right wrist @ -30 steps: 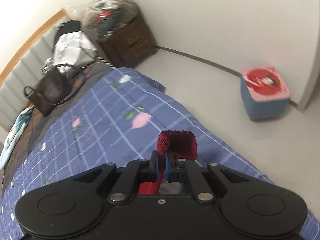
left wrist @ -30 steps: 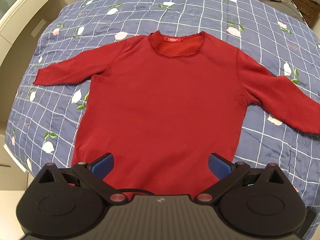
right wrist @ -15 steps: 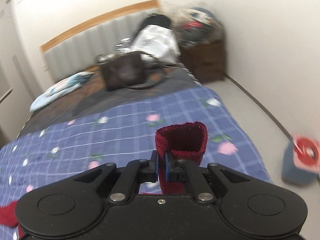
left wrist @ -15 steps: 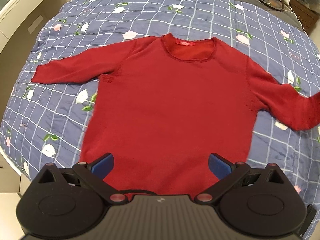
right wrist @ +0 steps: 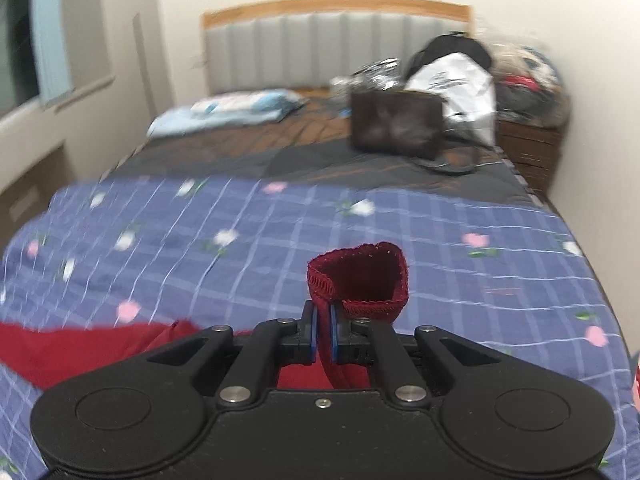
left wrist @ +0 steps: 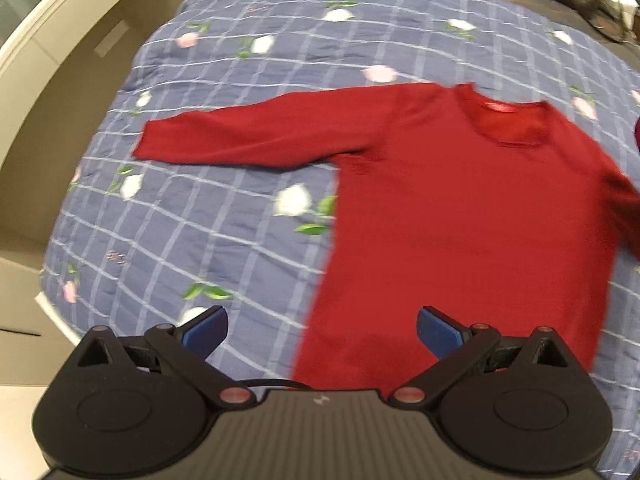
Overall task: Fold small clothes
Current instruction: 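Carry the held sleeve across the shirt body to the collar and release, then move the left gripper toward the other red sleeve cuff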
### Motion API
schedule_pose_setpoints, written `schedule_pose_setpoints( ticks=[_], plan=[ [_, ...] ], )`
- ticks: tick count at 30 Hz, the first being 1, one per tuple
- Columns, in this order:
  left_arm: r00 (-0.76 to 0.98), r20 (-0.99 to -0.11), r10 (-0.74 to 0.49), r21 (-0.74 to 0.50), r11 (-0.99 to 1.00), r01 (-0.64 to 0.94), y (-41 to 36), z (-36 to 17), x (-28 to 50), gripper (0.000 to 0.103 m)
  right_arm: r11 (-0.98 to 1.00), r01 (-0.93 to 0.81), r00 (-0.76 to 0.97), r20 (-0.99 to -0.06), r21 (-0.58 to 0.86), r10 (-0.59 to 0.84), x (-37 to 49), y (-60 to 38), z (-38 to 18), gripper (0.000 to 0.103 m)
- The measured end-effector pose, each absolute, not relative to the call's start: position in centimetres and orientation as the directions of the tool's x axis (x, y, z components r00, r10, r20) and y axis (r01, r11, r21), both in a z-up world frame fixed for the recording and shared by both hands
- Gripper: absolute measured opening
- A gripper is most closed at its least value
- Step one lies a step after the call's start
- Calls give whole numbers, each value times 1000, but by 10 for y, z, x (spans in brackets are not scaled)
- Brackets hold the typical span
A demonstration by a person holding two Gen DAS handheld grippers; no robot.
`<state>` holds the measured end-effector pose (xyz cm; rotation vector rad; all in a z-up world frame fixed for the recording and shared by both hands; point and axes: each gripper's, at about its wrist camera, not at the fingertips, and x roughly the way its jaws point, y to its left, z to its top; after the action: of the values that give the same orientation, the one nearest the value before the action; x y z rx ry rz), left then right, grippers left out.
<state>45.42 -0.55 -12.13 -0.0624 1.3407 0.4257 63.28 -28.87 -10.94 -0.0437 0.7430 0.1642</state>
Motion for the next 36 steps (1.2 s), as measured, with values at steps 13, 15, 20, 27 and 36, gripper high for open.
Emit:
schedule_pose_setpoints(
  ticks=[13,15,20,27,36],
  plan=[
    [90,-942,323,267,885,-381,83,-134,427,103,905,-391,564,-820,-165,94,623,-135,-231,6],
    [88,-942,325,271,887,-375,86,-136,426,103,896,-406,539,-839,-179,77,621,-123,-247,6],
    [91,-941,326,275,894,-354,87,-136,426,103,887,-428,480,-875,-175,59,617,-106,-273,18],
    [107,-941,321,268,901,-341,81,-128,429,103,897,-433,401,-910,-84,108,606,-103,-285,51],
    [110,-963,246,189,908,-373,73,-120,438,103,922,-370,361,-898,110,252,572,-133,-257,96]
  ],
)
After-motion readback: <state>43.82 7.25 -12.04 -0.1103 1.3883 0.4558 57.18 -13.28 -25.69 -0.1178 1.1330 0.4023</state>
